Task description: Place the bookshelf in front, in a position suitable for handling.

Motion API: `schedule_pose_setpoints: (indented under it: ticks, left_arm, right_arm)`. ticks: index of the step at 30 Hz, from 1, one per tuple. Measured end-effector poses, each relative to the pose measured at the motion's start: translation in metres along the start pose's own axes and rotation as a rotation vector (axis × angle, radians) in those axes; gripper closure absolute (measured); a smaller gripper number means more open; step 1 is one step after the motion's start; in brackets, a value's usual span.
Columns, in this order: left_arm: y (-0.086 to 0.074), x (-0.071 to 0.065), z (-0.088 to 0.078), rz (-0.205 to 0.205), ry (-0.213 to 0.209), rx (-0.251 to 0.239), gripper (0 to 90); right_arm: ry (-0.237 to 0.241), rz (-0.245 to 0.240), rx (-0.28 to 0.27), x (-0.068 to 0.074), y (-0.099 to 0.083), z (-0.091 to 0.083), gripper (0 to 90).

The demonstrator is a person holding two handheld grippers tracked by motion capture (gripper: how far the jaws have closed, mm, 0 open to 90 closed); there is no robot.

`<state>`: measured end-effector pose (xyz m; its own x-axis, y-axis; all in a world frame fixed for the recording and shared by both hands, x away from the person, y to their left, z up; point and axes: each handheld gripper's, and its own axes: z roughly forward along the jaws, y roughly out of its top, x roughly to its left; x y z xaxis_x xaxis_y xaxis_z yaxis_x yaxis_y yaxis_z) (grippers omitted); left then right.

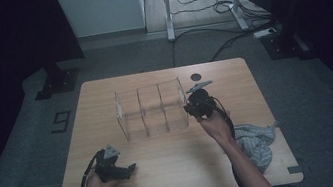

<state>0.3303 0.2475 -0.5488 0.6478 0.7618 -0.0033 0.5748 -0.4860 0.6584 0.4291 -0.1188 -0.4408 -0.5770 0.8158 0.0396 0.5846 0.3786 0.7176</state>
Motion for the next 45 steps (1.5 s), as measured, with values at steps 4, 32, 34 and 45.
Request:
schedule_pose_setpoints:
  ticks: [4,32,34,45]
  left_arm:
    - [0.0,0.0,0.0,0.002,-0.001,-0.002,0.0]
    - [0.017,0.005,-0.021,-0.012,-0.025,-0.032,0.0]
    - [0.02,0.006,-0.027,-0.008,-0.025,-0.053,0.0]
    - [0.033,0.005,-0.049,0.009,-0.011,-0.142,2.1]
  right_arm:
    - [-0.017,0.019,0.003,-0.008,-0.002,-0.003,81.0]
    - [-0.015,-0.001,-0.003,-0.035,-0.031,-0.032,85.8]
    - [-0.006,-0.007,-0.002,-0.035,-0.034,-0.035,85.8]
    - [0.027,-0.045,0.011,-0.03,-0.038,-0.041,86.0]
